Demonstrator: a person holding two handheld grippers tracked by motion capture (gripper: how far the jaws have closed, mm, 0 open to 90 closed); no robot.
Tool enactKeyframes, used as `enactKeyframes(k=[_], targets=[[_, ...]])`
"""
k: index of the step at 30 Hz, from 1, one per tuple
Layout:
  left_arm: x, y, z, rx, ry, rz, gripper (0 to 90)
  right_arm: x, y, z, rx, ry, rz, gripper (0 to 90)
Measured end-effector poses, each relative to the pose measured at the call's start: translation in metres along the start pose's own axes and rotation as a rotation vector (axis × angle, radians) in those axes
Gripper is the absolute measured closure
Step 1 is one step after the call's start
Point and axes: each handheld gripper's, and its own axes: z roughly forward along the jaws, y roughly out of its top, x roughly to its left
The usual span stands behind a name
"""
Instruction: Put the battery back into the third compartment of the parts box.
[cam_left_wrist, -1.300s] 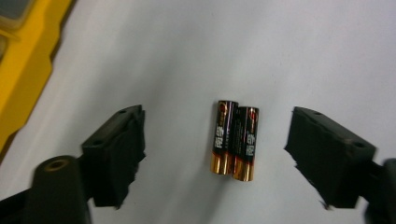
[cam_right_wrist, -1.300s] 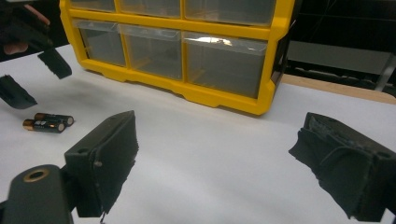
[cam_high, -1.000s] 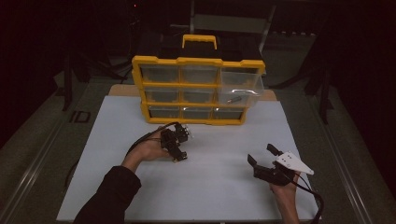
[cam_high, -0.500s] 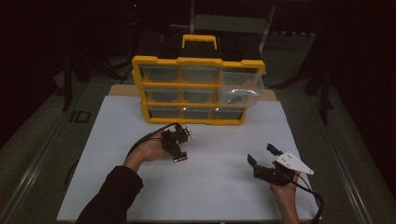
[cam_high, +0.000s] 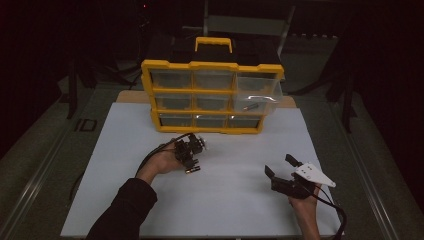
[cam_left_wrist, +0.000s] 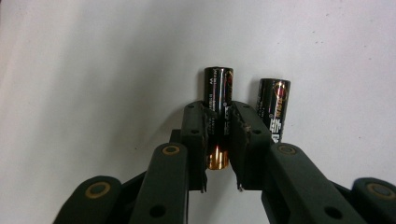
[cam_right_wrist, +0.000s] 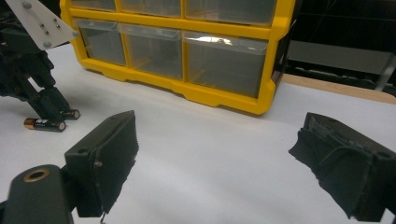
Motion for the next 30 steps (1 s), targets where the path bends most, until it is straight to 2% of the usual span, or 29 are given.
enactKeyframes(k=[6,10,11,12,16,20,21,30], targets=[[0.001,-0.001,0.000,-0.004,-0.006,-0.005,77.6,0.000,0.000,0.000,0.000,0.000,0.000,11.6],[-0.001,-0.001,-0.002,-0.013,0.009,-0.001,77.6,0.000,0.000,0.000,0.000,-0.001,0.003,11.6],[0.000,0.000,-0.004,-0.023,0.016,0.009,77.6,-0.001,0.000,0.000,0.000,-0.001,0.001,11.6],[-0.001,-0.001,-0.006,-0.031,0.020,-0.010,77.6,-0.001,0.000,0.000,0.000,-0.001,-0.001,11.6],[0.005,-0.002,-0.018,-0.073,0.036,0.000,77.6,0.000,0.000,0.000,-0.004,0.004,0.000,11.5],[0.005,-0.003,-0.026,-0.096,0.050,-0.012,77.6,0.000,0.000,0.000,-0.004,0.006,-0.003,11.5],[0.006,-0.004,-0.032,-0.115,0.059,-0.017,77.6,0.000,0.000,0.001,-0.004,0.007,-0.004,11.5],[0.007,-0.004,-0.054,-0.196,0.070,-0.031,77.6,0.001,-0.001,0.001,-0.003,0.013,-0.014,11.4]])
